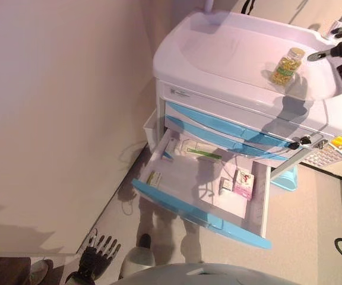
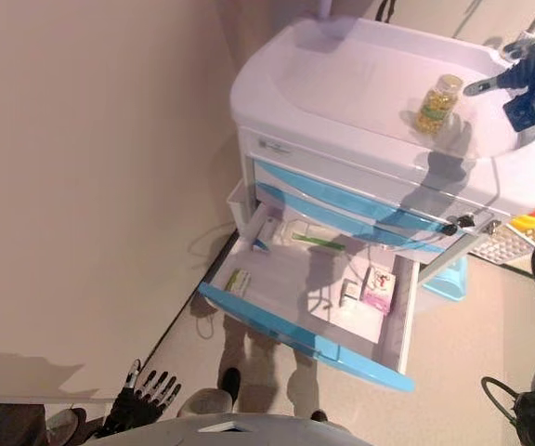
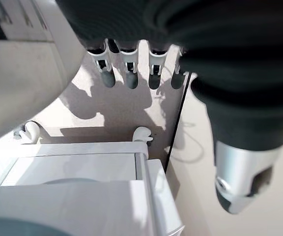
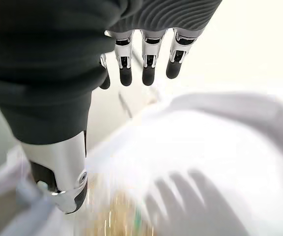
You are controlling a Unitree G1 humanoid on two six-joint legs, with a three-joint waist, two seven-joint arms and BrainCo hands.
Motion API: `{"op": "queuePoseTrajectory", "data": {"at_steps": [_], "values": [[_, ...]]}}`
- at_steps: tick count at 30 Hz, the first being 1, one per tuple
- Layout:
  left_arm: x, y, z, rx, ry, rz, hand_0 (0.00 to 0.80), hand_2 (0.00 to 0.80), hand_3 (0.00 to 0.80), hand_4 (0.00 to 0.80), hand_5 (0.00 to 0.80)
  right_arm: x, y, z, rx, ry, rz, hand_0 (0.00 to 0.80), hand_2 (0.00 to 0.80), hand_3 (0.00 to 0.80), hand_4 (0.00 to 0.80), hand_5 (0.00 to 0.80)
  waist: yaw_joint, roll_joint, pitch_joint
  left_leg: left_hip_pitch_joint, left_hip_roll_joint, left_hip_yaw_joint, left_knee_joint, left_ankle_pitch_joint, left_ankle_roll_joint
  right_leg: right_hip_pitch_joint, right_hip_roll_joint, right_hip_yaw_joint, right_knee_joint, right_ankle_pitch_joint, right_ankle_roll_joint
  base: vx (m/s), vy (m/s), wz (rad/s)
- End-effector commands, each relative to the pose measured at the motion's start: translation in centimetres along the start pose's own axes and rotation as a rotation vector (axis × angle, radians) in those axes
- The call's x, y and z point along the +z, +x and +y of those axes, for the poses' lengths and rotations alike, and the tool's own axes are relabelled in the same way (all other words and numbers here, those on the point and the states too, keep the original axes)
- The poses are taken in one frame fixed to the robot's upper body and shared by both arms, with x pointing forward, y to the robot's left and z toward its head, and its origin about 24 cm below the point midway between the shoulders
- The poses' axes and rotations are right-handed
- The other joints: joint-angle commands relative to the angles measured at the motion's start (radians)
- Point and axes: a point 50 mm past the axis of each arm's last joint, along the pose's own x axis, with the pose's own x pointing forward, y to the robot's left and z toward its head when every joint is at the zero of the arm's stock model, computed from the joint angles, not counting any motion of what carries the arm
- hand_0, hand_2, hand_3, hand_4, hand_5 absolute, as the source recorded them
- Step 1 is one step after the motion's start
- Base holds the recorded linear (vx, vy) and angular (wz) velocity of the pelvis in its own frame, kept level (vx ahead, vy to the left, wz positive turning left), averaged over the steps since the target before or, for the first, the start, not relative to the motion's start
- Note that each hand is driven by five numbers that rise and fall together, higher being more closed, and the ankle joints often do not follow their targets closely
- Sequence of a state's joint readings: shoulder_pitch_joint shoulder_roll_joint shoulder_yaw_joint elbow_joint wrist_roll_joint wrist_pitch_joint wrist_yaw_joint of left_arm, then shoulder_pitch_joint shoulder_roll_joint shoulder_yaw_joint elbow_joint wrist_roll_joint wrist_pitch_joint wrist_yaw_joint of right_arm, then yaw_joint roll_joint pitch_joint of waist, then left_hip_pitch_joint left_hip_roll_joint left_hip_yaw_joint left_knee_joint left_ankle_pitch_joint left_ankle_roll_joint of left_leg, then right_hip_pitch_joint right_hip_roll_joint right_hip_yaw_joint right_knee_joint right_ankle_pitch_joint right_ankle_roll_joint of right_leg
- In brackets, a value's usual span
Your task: Open the drawer and pick up the medicine
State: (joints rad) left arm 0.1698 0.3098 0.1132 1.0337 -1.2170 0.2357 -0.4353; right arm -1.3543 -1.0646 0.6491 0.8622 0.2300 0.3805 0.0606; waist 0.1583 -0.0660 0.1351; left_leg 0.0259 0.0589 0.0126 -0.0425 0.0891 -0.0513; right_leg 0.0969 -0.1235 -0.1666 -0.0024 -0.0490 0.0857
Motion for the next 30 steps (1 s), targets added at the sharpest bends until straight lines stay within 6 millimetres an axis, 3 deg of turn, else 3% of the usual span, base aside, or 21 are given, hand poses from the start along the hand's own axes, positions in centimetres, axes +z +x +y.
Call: {"op": "queuePoseTrajectory", "data": {"at_steps": [1, 7, 11, 19, 30], "values": [[1.2, -0.1, -0.7, -0.063, 0.112, 0.006, 0.0, 0.0, 0.0, 0.0, 0.0, 4.7, -1.8, -5.2, -0.202, -0.027, -0.16, 0.0, 0.0, 0.0, 0.0, 0.0, -0.005, -0.018, -0.063, -0.011, 0.016, -0.022, 0.048, -0.117, -0.031, -0.055, -0.034, -0.019, 0.03, 0.034, 0.045, -0.037, -0.018, -0.23], [1.2, 0.4, -1.9, -0.128, 0.241, 0.008, 0.0, 0.0, 0.0, 0.0, 0.0, 8.2, -4.7, -6.1, -0.291, 0.005, -0.407, 0.0, 0.0, 0.0, 0.0, 0.0, -0.053, -0.01, -0.073, -0.007, 0.023, 0.01, 0.042, -0.117, -0.034, -0.07, -0.027, 0.009, 0.029, 0.036, 0.048, -0.041, -0.012, -0.17], [1.0, 0.9, -3.1, -0.165, 0.347, 0.008, 0.0, 0.0, 0.0, 0.0, 0.0, 8.6, -7.2, -4.6, -0.259, 0.044, -0.557, 0.0, 0.0, 0.0, 0.0, 0.0, -0.096, 0.007, -0.073, -0.003, 0.026, 0.031, 0.039, -0.12, -0.034, -0.079, -0.024, 0.033, 0.025, 0.037, 0.05, -0.049, -0.011, -0.2], [0.6, 1.4, -3.8, -0.162, 0.561, 0.03, 0.0, 0.0, 0.0, 0.0, 0.0, 2.1, -10.7, 0.0, -0.167, 0.12, -0.675, 0.0, 0.0, 0.0, 0.0, 0.0, -0.185, 0.04, -0.072, 0.017, 0.039, 0.085, 0.017, -0.118, -0.039, -0.091, -0.02, 0.073, 0.015, 0.047, 0.059, -0.036, 0.007, -0.15], [0.0, 1.6, -2.8, -0.085, 0.887, 0.134, 0.0, 0.0, 0.0, 0.0, 0.0, -6.5, -12.2, 5.0, -0.01, 0.213, -0.533, 0.0, 0.0, 0.0, 0.0, 0.0, -0.267, 0.073, -0.048, 0.045, 0.044, 0.158, 0.027, -0.138, -0.036, -0.111, -0.024, 0.115, 0.025, 0.052, 0.068, -0.005, 0.012, -0.25]]}}
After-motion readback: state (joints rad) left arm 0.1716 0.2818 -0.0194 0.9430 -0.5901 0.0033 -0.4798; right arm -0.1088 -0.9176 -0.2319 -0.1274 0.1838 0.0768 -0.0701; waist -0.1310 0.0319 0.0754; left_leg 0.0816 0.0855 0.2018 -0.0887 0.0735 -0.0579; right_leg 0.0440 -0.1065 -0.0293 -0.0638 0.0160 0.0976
